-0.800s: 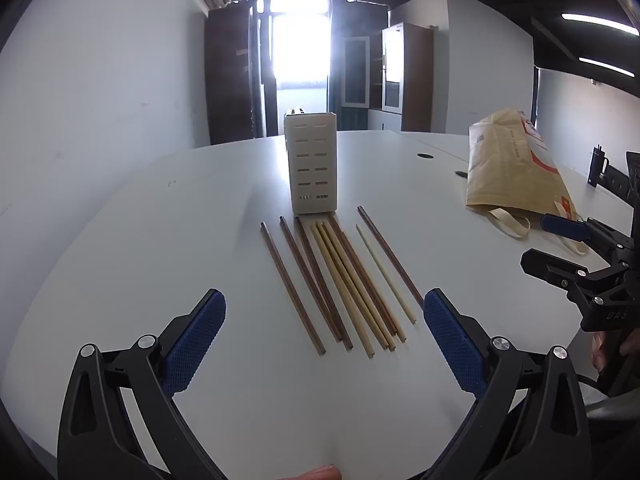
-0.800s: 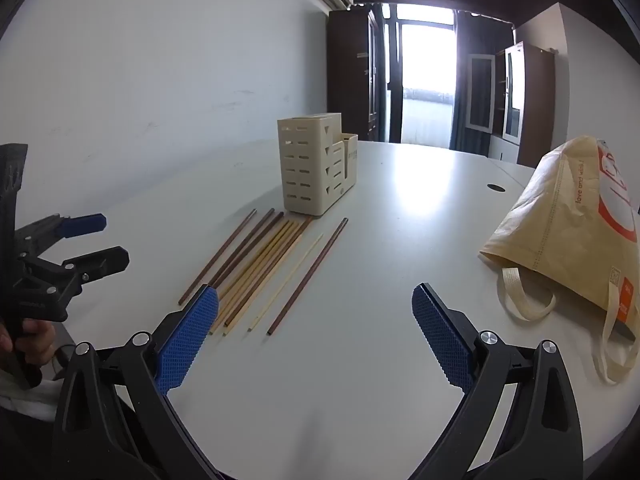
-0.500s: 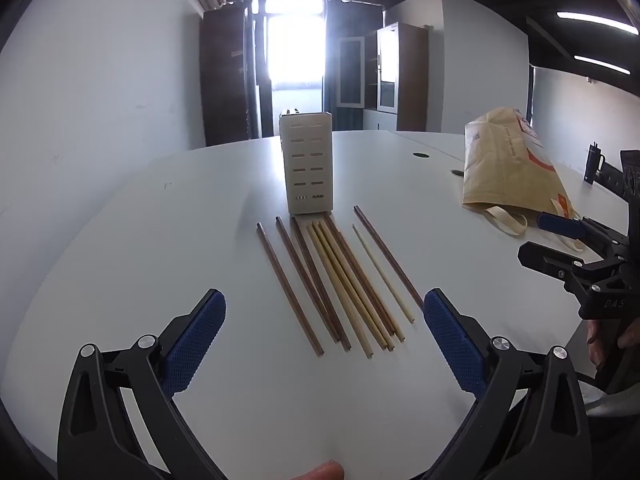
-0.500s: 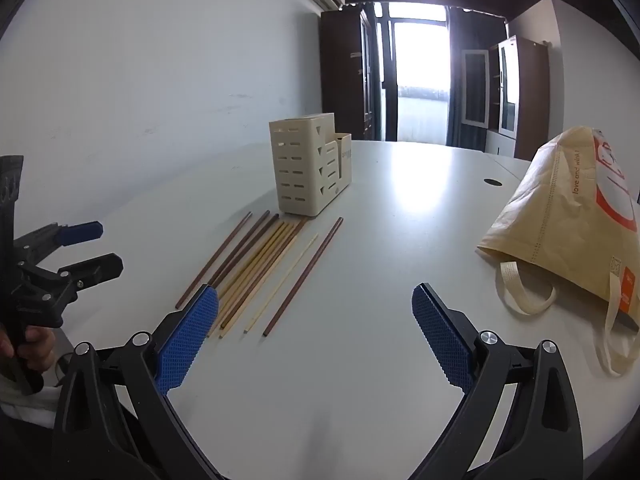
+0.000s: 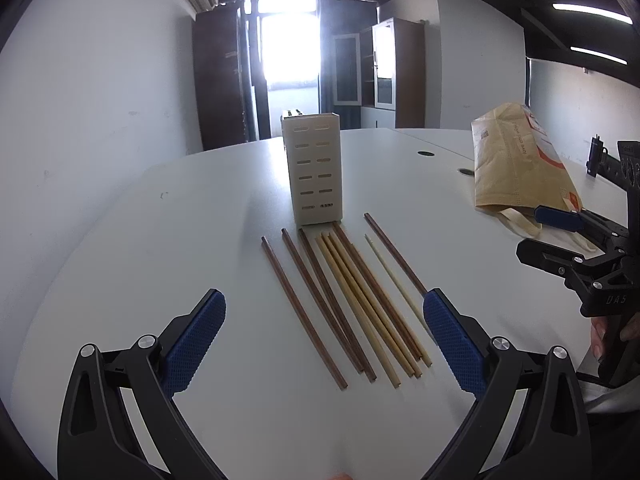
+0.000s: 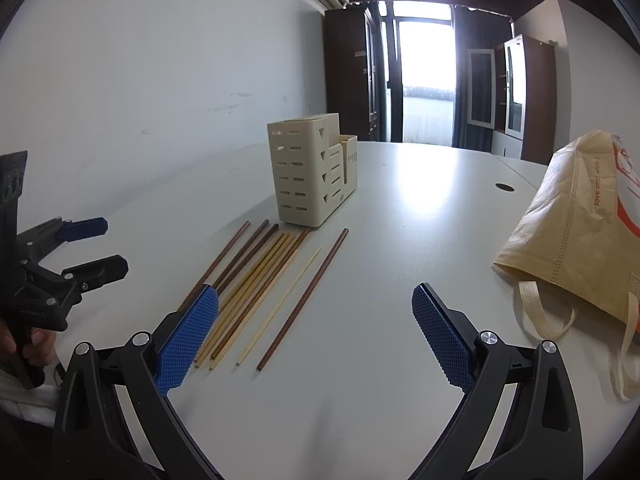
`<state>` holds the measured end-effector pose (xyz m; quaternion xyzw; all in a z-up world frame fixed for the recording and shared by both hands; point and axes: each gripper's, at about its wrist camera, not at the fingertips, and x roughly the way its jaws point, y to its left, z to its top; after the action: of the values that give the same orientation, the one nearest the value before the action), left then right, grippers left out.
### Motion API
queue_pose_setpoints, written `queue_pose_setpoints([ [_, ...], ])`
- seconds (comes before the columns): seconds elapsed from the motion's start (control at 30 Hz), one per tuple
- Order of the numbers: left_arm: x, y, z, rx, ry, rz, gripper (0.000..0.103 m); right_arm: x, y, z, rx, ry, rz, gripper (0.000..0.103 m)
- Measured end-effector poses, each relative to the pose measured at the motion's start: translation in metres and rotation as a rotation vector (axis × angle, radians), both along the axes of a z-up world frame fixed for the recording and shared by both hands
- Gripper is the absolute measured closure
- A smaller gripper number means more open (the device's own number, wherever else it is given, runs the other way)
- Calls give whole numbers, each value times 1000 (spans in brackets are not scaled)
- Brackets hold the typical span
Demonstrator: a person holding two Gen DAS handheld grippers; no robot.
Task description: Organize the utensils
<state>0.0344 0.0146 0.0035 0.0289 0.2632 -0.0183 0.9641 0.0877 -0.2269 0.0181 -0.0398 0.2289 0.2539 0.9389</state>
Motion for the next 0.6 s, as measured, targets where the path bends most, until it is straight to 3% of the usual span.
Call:
queue_pose_setpoints([
  [0.17, 1, -5, 3, 16, -10, -22, 6, 1, -1, 1, 13, 1, -13, 5],
  [0.47, -6, 4, 2, -48, -13, 4, 6, -8, 2, -1, 14, 1, -10, 5],
  [0.6, -13, -2, 2, -22, -18, 1, 6, -13, -3, 1, 16, -8, -24, 5],
])
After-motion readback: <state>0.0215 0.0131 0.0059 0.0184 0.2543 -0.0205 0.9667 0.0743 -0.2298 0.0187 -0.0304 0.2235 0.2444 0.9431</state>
